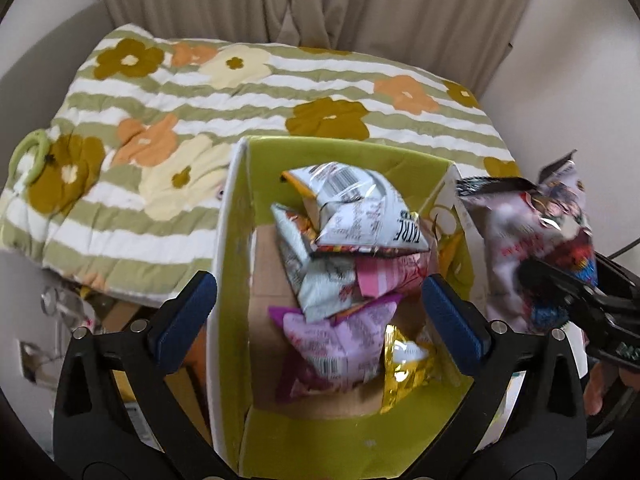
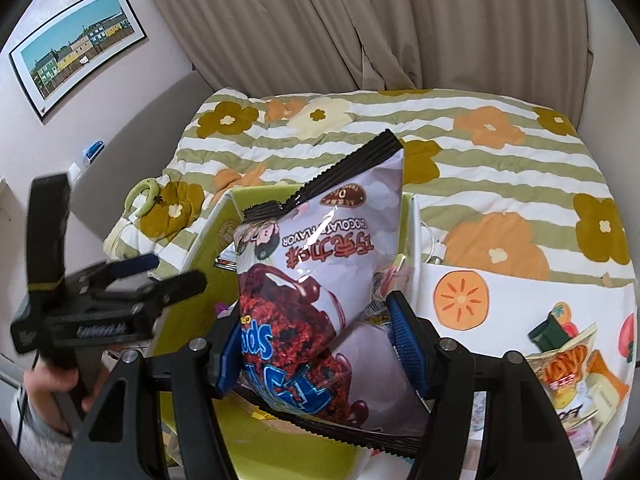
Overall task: Organize snacks
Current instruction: 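Carry both bags over the green box and open both tools to drop them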
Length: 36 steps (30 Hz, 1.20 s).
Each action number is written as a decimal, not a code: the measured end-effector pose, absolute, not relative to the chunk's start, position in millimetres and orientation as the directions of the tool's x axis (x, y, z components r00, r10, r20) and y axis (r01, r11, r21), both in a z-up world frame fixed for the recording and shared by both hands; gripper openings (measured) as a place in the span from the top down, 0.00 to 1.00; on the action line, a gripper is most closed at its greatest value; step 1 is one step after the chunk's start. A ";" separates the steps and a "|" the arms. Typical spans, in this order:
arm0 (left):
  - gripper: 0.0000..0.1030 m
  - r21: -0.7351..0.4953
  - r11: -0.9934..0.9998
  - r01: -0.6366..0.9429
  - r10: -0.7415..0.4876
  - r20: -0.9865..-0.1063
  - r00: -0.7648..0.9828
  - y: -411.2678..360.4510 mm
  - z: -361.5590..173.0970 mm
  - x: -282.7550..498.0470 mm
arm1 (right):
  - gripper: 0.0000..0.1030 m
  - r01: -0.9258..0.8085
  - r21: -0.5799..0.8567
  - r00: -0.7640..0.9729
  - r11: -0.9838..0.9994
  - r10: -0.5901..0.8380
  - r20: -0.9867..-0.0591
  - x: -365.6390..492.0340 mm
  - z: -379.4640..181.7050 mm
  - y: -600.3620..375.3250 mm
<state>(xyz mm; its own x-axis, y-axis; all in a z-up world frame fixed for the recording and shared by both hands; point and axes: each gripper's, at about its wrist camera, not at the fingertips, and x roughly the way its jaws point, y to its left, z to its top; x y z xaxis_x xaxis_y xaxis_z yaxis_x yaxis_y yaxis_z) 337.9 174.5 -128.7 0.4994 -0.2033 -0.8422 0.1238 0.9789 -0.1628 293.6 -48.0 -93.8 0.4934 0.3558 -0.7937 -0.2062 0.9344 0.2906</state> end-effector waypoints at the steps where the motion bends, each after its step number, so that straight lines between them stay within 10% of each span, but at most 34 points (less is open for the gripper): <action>1: 0.01 -0.160 0.980 0.119 -0.198 -0.841 0.503 175.9 -128.8 334.4 | 0.41 -0.206 0.282 0.493 0.937 0.348 -0.797 294.0 -95.3 -45.3; 14: 0.01 -0.157 0.987 0.043 -0.156 -0.842 0.516 202.9 -134.1 314.5 | 0.38 -0.232 0.312 0.392 0.921 0.382 -0.837 289.3 -123.2 -24.7; 19: 0.01 -0.155 0.987 0.043 -0.155 -0.847 0.509 202.7 -138.0 304.0 | 0.01 -0.251 0.297 0.437 0.921 0.381 -0.815 273.2 -122.5 -21.4; 36: 0.01 -0.130 0.989 0.067 -0.145 -0.800 0.582 205.5 -101.8 252.7 | 0.01 -0.234 0.277 0.524 0.932 0.361 -0.771 229.6 -90.3 -21.2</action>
